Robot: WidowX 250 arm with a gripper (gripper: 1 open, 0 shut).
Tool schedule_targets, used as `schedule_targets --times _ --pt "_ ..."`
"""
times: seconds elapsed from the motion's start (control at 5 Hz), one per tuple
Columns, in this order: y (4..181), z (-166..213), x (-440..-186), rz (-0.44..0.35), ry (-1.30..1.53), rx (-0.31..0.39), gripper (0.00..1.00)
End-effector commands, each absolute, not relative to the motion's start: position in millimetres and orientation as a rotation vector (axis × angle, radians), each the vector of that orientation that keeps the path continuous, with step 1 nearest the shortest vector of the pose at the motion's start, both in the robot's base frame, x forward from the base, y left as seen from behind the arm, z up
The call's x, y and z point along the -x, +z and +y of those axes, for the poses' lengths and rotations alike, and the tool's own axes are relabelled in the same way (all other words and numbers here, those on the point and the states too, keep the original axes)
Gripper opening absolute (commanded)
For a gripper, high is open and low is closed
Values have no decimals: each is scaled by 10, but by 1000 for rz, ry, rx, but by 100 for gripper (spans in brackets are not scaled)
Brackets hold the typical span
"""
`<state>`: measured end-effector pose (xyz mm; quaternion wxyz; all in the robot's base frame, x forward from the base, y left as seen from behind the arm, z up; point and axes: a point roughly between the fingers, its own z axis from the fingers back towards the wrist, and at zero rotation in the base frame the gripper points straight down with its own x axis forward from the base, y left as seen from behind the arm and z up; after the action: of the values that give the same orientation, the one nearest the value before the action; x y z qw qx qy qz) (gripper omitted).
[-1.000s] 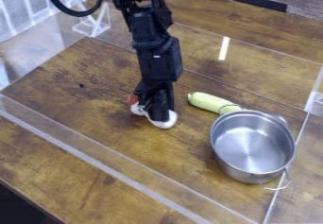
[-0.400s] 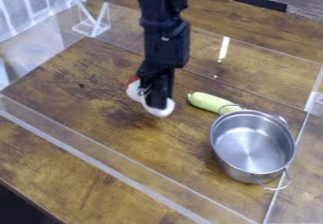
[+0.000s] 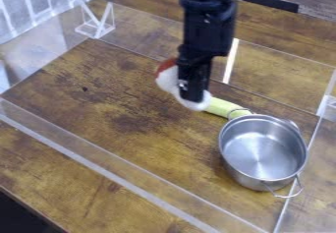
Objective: Put the mushroom in the silver pot
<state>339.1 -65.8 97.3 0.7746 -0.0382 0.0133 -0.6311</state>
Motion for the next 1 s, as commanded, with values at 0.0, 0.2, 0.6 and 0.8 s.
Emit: schedule_targets --times 0.0,0.2,0.6,0.8 --pt "1399 -1024 -3469 -117 -1462 4 0" --pt "1359 -1272 -3476 -159 -1571 22 0" --pt "1172 -1371 -3456 -227 -1650 27 0" --pt "1011 -1246 -3499 -260 -1650 28 100"
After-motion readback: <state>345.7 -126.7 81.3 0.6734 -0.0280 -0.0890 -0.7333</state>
